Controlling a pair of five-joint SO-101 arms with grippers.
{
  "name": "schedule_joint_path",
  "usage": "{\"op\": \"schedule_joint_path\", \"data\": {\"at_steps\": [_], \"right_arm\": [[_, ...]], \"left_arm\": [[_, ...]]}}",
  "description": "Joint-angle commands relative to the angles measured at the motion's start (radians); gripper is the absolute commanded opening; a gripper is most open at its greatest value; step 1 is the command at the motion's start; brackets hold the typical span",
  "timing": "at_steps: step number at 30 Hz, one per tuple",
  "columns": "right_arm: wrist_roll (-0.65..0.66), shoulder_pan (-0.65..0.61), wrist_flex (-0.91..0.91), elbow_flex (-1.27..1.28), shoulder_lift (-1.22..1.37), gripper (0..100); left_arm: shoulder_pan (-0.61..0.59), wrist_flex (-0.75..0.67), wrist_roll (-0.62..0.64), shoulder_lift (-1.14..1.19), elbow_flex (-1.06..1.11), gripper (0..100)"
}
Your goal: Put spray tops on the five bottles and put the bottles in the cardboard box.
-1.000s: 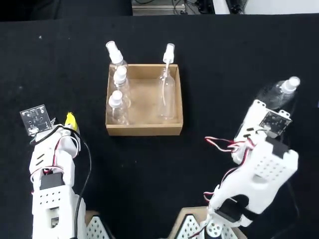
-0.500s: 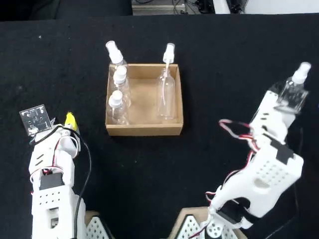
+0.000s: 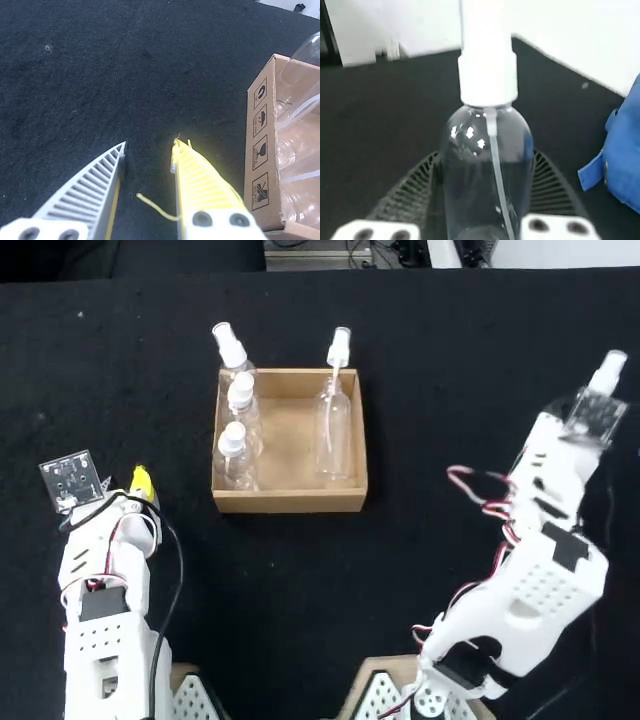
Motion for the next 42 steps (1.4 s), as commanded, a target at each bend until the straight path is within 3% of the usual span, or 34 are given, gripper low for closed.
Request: {"op": "schedule_joint_path", "data": {"at_steps": [1, 11, 19, 32, 36, 42], "right_arm": [[0.006, 0.02, -0.358, 0.156, 0.056, 14.2], [0.041, 0.025, -0.273, 0.14, 0.061, 14.9], [0.04, 0.014, -0.242, 0.139, 0.061, 37.1], [0.038, 0.014, -0.249, 0.122, 0.056, 37.4], [0.032, 0.014, -0.241, 0.194, -0.053, 37.5], [0.04, -0.009, -0.187, 0.429, -0.414, 37.4]], "left_arm": [[-0.002, -0.025, -0.008, -0.017, -0.01, 13], [-0.004, -0.025, -0.008, -0.017, -0.01, 13], [-0.002, -0.025, -0.008, -0.017, -0.01, 13], [-0.001, -0.025, -0.008, -0.017, -0.01, 13], [-0.001, -0.025, -0.008, -0.017, -0.01, 13], [-0.001, -0.026, -0.008, -0.017, -0.01, 13]]}}
